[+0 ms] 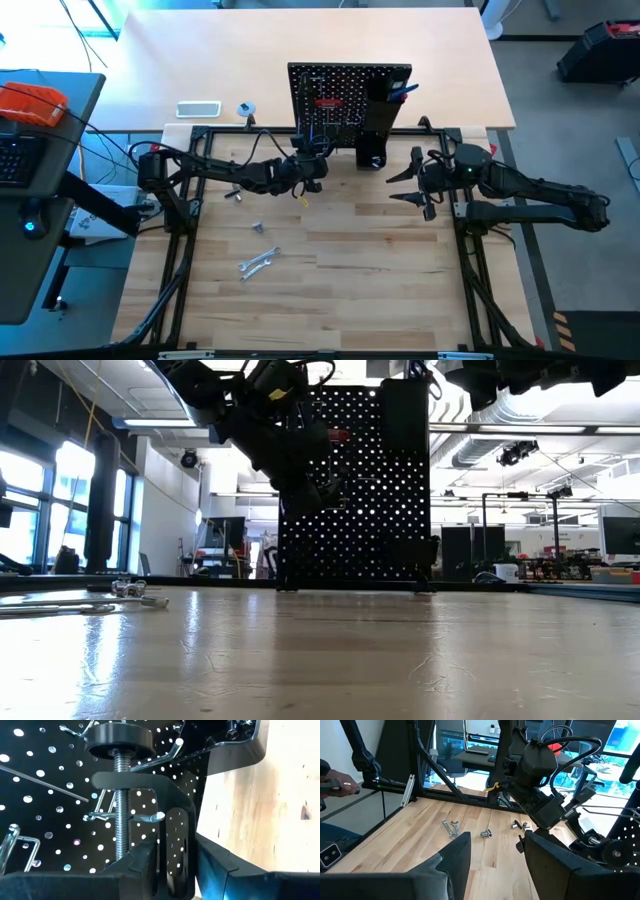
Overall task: Hang tools onto peg board
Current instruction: Hang the c-clamp on the peg board, then hang the wrench on the peg board
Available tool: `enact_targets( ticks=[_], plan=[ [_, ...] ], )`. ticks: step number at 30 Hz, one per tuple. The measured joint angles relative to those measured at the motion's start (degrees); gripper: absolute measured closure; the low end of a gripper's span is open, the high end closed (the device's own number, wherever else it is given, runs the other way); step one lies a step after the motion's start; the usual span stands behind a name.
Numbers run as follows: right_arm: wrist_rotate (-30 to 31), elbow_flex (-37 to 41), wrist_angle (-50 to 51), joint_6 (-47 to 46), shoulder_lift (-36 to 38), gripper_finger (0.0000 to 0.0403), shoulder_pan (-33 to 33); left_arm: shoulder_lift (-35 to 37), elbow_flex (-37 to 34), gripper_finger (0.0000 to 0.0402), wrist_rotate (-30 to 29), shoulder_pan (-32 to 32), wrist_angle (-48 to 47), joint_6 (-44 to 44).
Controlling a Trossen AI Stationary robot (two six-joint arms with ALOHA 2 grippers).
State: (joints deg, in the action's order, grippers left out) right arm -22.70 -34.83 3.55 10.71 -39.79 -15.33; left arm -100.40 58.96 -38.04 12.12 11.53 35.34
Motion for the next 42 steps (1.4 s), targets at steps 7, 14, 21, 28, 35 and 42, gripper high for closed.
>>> enact_targets(
  ticks=[7,14,21,28,35,42],
  plan=[
    [0.0,0.0,0.0,-0.3,0.0,0.0226,0.0,0.0,0.0,0.0258,0.0,0.0,0.0,-1.6],
    [0.0,0.0,0.0,-0.3,0.0,0.0226,0.0,-0.1,0.0,0.0178,-0.6,0.0,-0.3,-2.6],
    [0.0,0.0,0.1,-0.3,0.0,0.0226,0.0,-0.1,0.0,0.0152,-1.9,-0.3,-0.3,-3.3],
    [0.0,0.0,0.5,-0.4,0.0,0.0226,0.0,0.1,0.0,0.0151,-2.1,-1.2,-1.3,-4.4],
    [0.0,0.0,0.9,-0.4,0.0,0.0226,0.0,0.9,-0.1,0.0151,-3.5,-2.5,-6.3,-7.8],
    [0.0,0.0,1.6,-0.7,0.0,0.0226,0.0,2.6,-0.2,0.0151,-3.8,-3.4,-8.5,-10.7]
  ],
)
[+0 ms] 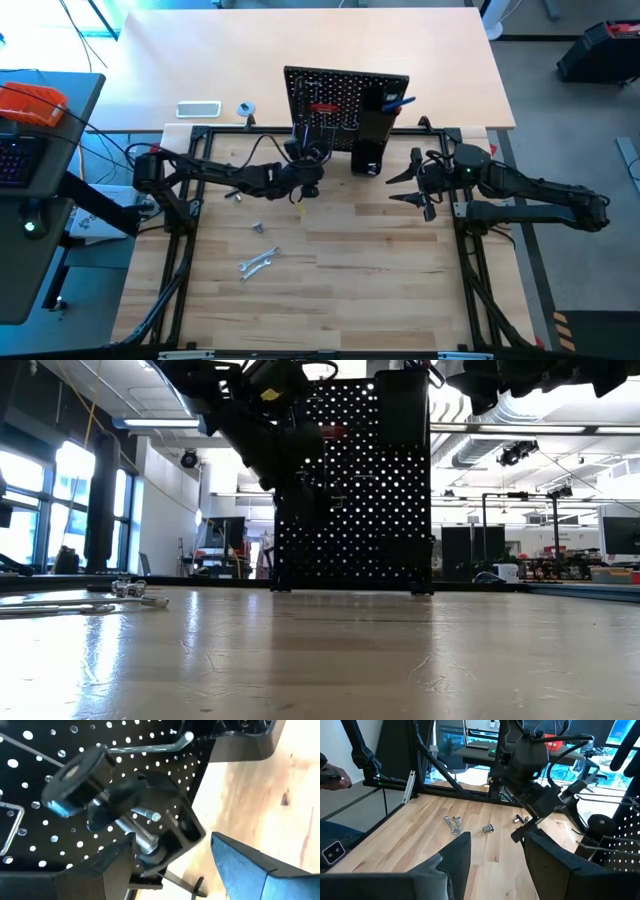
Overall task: Hang tools onto peg board
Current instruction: Hang the wrench on the peg board
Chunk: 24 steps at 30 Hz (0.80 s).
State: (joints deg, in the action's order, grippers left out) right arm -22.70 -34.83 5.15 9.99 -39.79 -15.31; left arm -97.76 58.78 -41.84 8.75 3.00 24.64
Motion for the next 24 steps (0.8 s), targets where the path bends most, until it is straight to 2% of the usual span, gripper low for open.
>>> enact_targets(
  ticks=[12,24],
  plan=[
    [2.1,0.0,0.2,0.0,0.0,0.0226,3.2,4.6,0.0,0.0151,2.9,-0.8,-9.2,-7.1],
    [3.0,0.0,0.4,-0.6,0.0,0.0226,4.2,9.8,0.1,0.0151,4.3,-4.5,-11.0,-7.8]
  ],
)
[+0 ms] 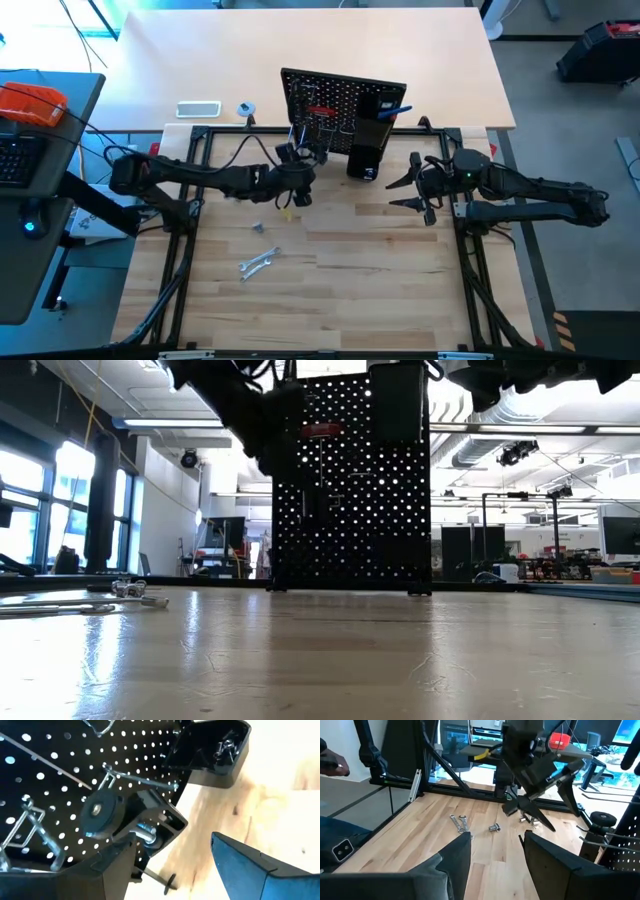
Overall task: Hang tools onto peg board
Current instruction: Hang the wrench on the peg board
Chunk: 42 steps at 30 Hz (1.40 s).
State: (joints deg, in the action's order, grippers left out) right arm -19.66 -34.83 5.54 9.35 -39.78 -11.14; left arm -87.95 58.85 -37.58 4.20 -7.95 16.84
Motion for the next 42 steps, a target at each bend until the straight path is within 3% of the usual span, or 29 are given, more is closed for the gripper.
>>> enact_targets(
  ticks=[11,22,27,30,35,39,42],
  plan=[
    [-0.2,0.0,2.5,-2.0,0.0,0.0226,0.1,5.0,0.0,0.0151,7.5,-3.4,-15.2,-7.2],
    [-0.2,0.1,5.8,-8.1,-1.8,0.0226,5.0,8.4,-0.4,0.0151,17.6,-11.5,-48.0,-26.9],
    [0.1,0.1,3.9,-11.0,-8.3,0.0226,9.6,12.1,-6.4,0.0151,27.1,-20.5,-44.3,-36.2],
    [1.0,0.1,0.6,-11.9,-13.7,0.0226,12.5,14.0,-10.6,0.0151,29.0,-27.5,-37.0,-43.4],
    [3.0,0.1,-6.7,-11.9,-22.3,0.0226,15.9,12.7,-16.2,0.0151,23.7,-39.1,-21.6,-55.0],
    [3.1,0.2,-14.0,-11.9,-28.1,0.0226,17.3,7.6,-17.1,0.0152,13.0,-45.0,-27.0,-67.0],
    [3.2,0.2,-19.0,-12.0,-31.8,0.0226,18.0,3.7,-17.1,0.0152,8.5,-47.3,-29.4,-73.8]
  ],
)
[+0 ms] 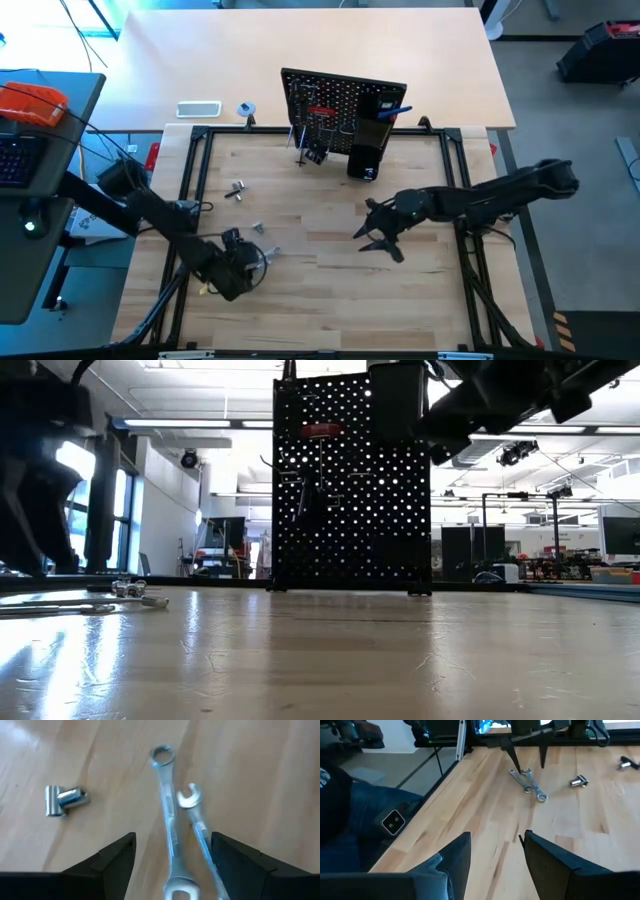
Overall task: Hang tools onto peg board
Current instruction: Hang the wrench on the peg board
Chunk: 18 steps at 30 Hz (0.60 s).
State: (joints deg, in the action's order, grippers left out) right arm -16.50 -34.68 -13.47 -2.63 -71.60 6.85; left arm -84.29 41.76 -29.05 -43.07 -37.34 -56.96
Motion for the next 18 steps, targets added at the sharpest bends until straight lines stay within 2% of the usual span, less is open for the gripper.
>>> enact_targets(
  ticks=[4,10,13,18],
  plan=[
    [0.0,0.0,-4.1,-1.6,-3.4,0.0226,0.1,-4.7,0.0,0.0152,-1.4,-0.6,0.3,-2.9],
    [0.6,0.0,-8.6,-3.4,-7.3,0.0226,1.0,-9.7,0.1,0.0167,-2.0,0.7,3.7,-1.2],
    [1.7,0.0,-10.8,-3.4,-8.9,0.0226,2.1,-10.4,-1.1,0.0203,-1.6,2.1,7.0,-1.2],
    [3.7,0.0,-12.4,-3.6,-9.8,0.0226,3.5,-9.8,-3.9,0.0288,0.8,4.4,14.2,2.4]
  ],
)
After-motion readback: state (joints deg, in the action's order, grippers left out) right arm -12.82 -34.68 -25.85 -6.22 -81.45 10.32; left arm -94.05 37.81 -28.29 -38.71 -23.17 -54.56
